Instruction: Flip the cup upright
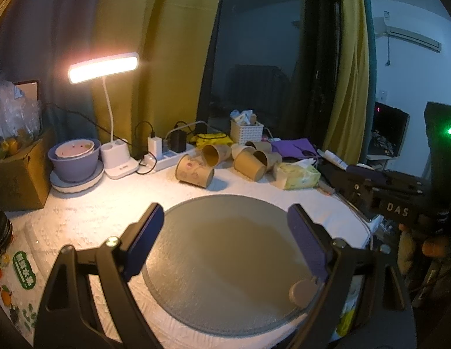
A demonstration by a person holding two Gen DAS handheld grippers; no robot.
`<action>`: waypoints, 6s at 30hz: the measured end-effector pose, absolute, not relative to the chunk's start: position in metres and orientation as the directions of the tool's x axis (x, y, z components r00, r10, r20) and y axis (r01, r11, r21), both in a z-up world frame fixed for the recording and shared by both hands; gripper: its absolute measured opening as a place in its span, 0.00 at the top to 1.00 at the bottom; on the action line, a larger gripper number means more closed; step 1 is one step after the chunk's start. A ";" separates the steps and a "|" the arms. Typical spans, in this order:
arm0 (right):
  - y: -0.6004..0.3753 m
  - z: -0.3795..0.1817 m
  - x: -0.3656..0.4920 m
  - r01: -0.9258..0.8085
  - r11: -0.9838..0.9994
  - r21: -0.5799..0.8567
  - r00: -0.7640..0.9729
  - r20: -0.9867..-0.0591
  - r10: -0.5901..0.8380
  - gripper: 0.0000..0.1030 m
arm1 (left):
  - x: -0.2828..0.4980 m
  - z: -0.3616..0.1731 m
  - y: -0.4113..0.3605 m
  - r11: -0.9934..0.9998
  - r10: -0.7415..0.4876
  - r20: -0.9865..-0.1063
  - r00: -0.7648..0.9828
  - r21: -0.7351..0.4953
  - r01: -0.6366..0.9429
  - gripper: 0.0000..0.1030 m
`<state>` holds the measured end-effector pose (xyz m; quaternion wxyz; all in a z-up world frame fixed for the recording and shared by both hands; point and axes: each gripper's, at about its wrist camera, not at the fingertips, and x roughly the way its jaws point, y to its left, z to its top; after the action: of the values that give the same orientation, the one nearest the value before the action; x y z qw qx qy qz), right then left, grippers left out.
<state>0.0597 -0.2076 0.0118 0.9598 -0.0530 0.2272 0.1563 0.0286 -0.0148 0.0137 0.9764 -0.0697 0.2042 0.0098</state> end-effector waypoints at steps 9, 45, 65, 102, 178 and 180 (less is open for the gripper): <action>-0.215 0.013 0.066 -0.333 0.943 -0.021 0.846 -0.447 0.289 0.59 | 0.032 0.017 -0.016 0.990 -0.007 -0.398 0.917 -0.131 -0.049 0.15; -0.249 0.006 0.146 -0.326 0.945 -0.024 0.834 -0.479 0.275 0.59 | 0.132 0.010 -0.038 0.991 -0.047 -0.483 0.874 -0.132 -0.020 0.15; -0.301 -0.030 0.276 -0.273 0.962 0.014 0.821 -0.517 0.241 0.59 | 0.309 -0.033 -0.067 0.978 -0.134 -0.612 0.780 -0.209 0.003 0.15; -0.309 -0.043 0.342 -0.231 0.971 0.065 0.792 -0.567 0.226 0.59 | 0.425 -0.085 -0.048 0.934 -0.244 -0.723 0.646 -0.354 -0.043 0.38; -0.176 -0.048 0.124 -0.486 0.706 0.514 0.380 -0.603 0.701 0.32 | 0.042 -0.070 -0.073 0.990 -0.119 -0.378 0.918 0.024 0.139 0.38; -0.173 -0.047 0.123 -0.492 0.721 0.488 0.394 -0.615 0.684 0.32 | 0.047 -0.071 -0.071 0.989 -0.130 -0.400 0.907 0.011 0.147 0.37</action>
<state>0.1235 -0.1733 -0.0474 0.8269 0.1140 0.4206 0.3554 0.0470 -0.0713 -0.0710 0.9764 0.0204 0.2031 -0.0708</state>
